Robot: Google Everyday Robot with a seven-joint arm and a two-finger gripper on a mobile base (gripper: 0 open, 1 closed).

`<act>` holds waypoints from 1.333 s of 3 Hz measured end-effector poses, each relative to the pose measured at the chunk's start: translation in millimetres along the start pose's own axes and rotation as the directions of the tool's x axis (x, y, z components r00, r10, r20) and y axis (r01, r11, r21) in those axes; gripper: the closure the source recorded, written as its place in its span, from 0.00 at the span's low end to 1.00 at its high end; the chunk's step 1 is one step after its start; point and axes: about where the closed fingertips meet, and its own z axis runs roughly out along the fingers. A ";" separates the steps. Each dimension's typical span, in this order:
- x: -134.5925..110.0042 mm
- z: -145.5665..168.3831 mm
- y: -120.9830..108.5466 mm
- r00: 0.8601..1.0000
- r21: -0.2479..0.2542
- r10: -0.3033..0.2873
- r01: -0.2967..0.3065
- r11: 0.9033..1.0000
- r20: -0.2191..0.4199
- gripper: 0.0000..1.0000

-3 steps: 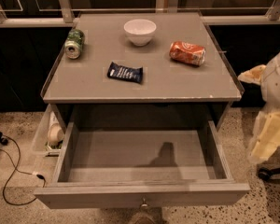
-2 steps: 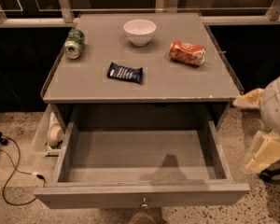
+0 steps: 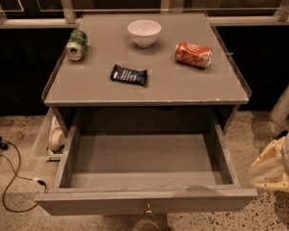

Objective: Close top drawer

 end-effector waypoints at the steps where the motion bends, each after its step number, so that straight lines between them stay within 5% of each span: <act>1: 0.6 0.6 1.6 1.000 -0.002 -0.001 0.001 1.000 0.001 0.89; 2: 0.6 0.6 1.6 1.000 -0.002 -0.001 0.001 1.000 0.001 1.00; 4: 24.3 93.5 43.9 0.991 -0.044 0.099 -0.095 0.995 0.085 1.00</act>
Offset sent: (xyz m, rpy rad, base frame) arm -0.0015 -0.0001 -0.0010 0.0008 0.0017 0.0013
